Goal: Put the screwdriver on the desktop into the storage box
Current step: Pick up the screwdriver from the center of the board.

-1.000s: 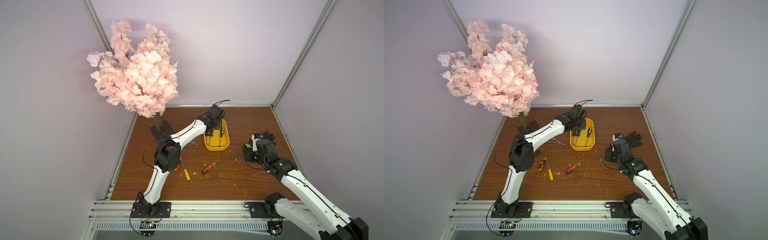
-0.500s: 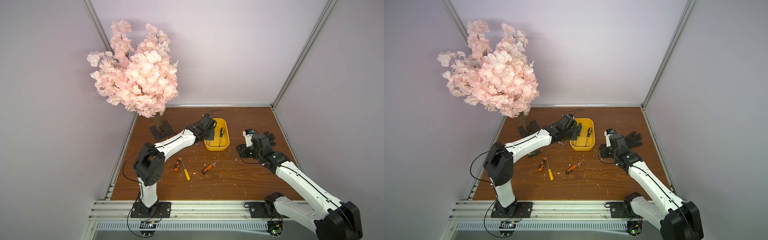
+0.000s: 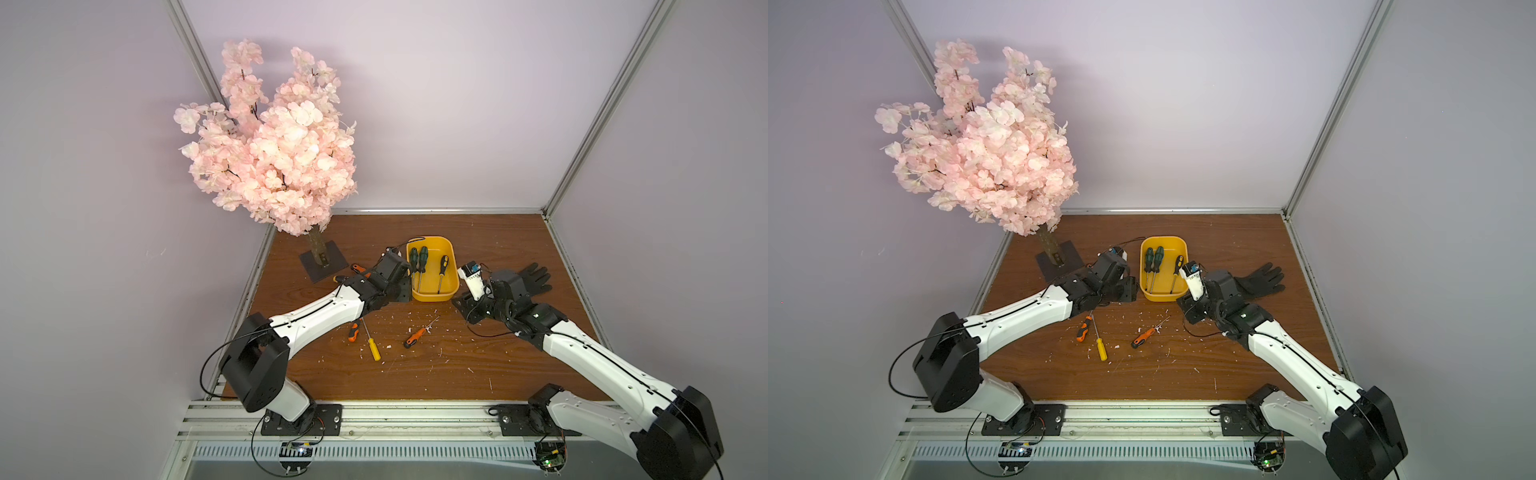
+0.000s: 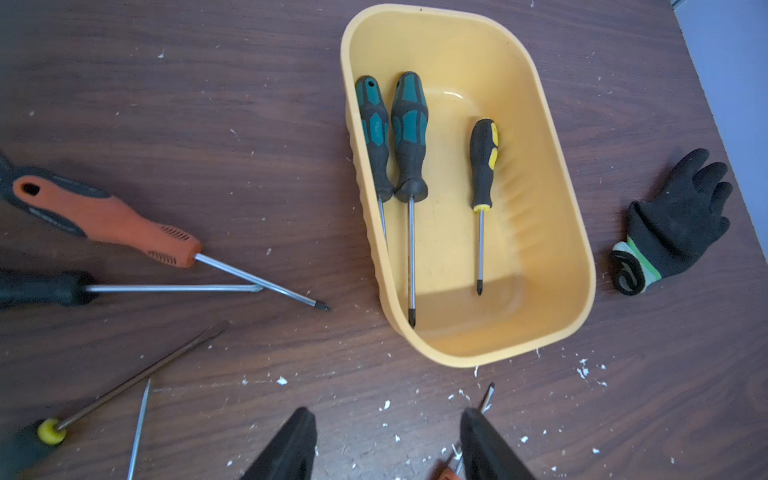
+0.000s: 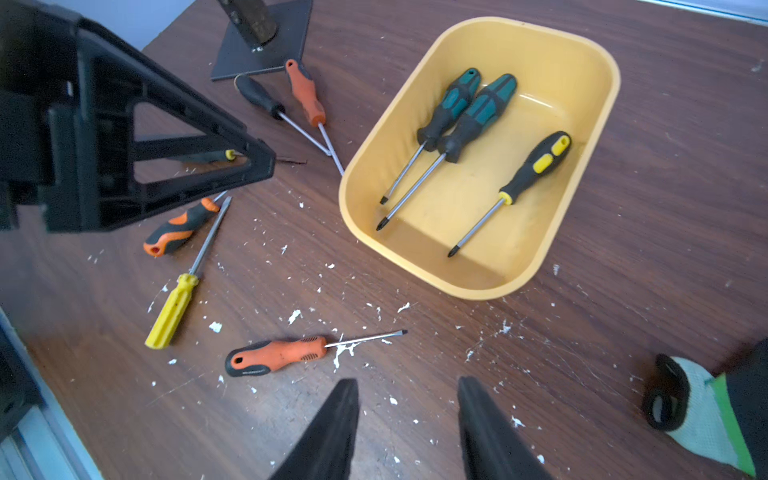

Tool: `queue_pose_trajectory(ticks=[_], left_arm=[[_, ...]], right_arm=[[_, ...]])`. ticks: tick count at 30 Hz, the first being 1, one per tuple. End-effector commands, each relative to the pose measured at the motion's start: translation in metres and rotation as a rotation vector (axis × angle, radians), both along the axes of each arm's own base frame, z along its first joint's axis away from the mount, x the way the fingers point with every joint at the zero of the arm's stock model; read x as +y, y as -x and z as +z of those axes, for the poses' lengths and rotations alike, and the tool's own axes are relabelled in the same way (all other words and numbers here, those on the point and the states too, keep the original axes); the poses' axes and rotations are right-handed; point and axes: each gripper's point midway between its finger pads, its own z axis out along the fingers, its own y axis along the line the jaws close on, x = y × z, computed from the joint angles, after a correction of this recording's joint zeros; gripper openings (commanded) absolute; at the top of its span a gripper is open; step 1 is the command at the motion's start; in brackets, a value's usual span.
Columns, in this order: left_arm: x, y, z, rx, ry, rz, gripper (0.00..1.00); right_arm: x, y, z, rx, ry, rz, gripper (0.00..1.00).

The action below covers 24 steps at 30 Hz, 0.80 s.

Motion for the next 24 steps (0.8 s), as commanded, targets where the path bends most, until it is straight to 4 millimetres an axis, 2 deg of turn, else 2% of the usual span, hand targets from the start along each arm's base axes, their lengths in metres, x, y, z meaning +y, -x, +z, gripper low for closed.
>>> queue_pose_trajectory(ticks=[1,7,14,24], left_arm=[[0.009,0.007,0.004,-0.017,0.015,0.022,0.61],[0.033,0.026,-0.004,0.002,0.017,0.049,0.62],[0.055,0.044,-0.009,0.008,0.040,0.085,0.64],[0.074,0.058,-0.010,-0.011,0.063,0.127,0.66]], right_arm=[[0.019,0.004,0.005,-0.049,0.013,0.132,0.46],[0.040,0.016,-0.016,-0.032,0.090,0.296,0.45],[0.051,0.024,-0.035,-0.051,0.200,0.446,0.46],[0.065,0.030,-0.063,-0.046,0.337,0.583,0.46]])
